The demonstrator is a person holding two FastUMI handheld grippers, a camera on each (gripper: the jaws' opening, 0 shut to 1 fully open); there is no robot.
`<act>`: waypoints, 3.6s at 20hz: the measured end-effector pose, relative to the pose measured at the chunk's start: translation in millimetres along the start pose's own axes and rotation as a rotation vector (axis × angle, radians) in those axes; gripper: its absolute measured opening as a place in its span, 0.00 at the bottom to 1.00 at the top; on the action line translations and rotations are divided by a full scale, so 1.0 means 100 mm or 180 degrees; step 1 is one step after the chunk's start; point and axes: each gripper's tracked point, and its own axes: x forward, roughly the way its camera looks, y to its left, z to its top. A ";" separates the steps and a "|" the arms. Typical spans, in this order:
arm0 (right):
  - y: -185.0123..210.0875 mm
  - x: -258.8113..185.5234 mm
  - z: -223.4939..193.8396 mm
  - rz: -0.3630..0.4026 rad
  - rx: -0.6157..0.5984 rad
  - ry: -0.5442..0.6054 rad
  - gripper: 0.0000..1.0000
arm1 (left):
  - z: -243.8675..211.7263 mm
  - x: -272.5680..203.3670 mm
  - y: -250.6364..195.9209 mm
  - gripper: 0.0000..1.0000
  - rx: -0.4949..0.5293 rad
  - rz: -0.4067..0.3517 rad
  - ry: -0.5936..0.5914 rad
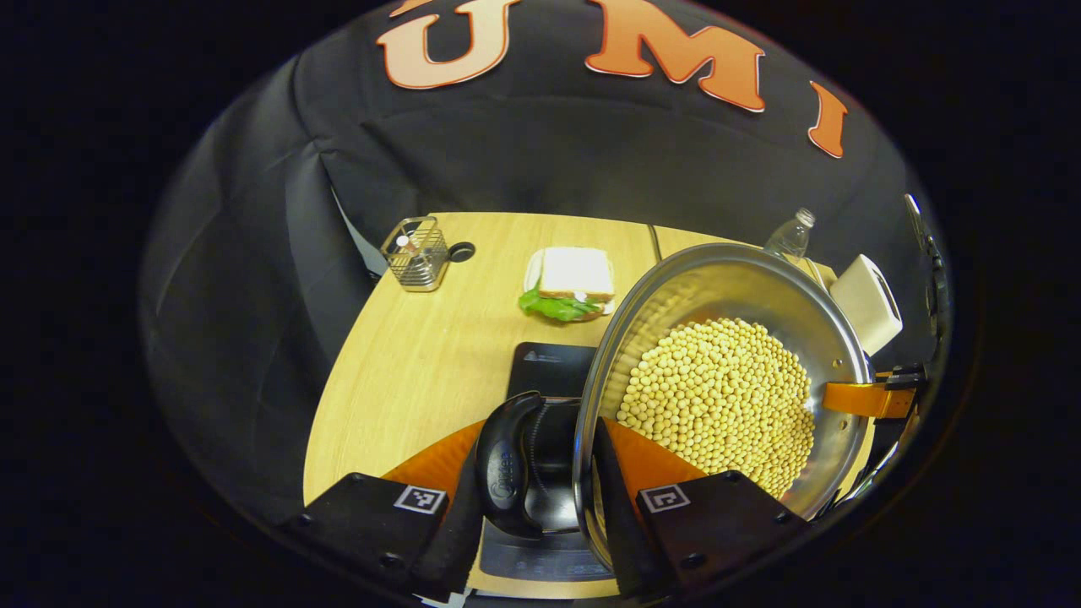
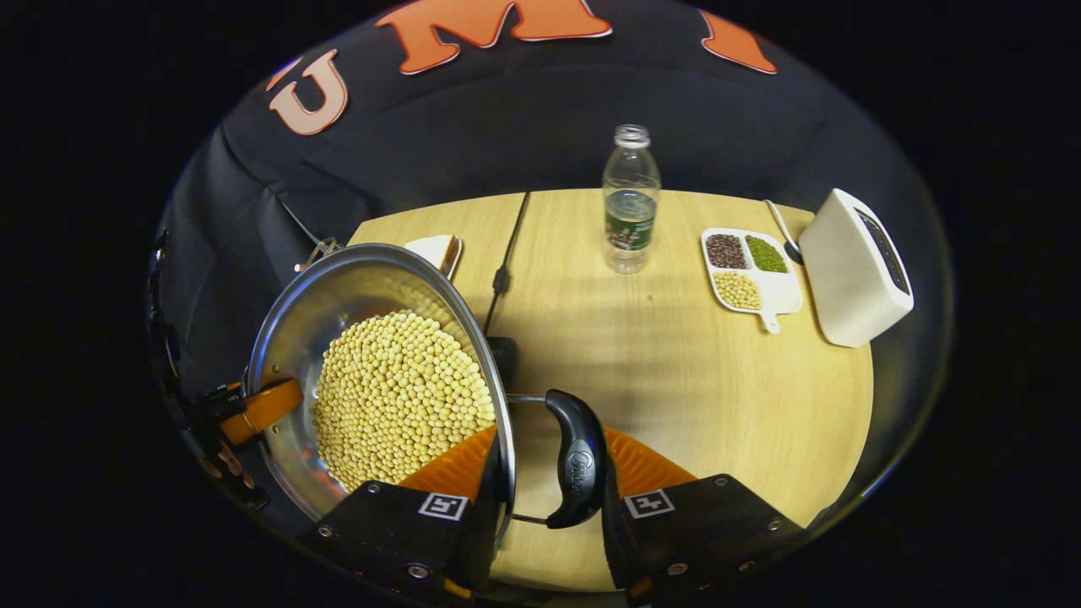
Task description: First push the handle of the pot to place it horizontally, then grasp the pot with both hands and set it on the induction cooktop.
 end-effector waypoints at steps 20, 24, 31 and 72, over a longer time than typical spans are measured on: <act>-0.02 -0.15 0.15 -0.0162 0.0050 0.0346 0.53 | -0.36 0.92 0.45 0.70 -0.0185 -0.0118 0.0394; -0.06 -0.17 0.18 -0.0203 0.0043 0.0312 0.53 | -0.41 0.97 0.44 0.70 -0.0267 -0.0127 0.0422; -0.06 -0.25 0.23 -0.0104 0.0069 0.0115 0.63 | -0.46 0.95 0.45 0.82 -0.0123 0.0004 0.0388; -3.29 -7.77 1.76 -0.1091 -0.0669 -0.4464 0.92 | 2.69 -4.44 -0.51 0.94 -0.0464 -0.0226 -0.3923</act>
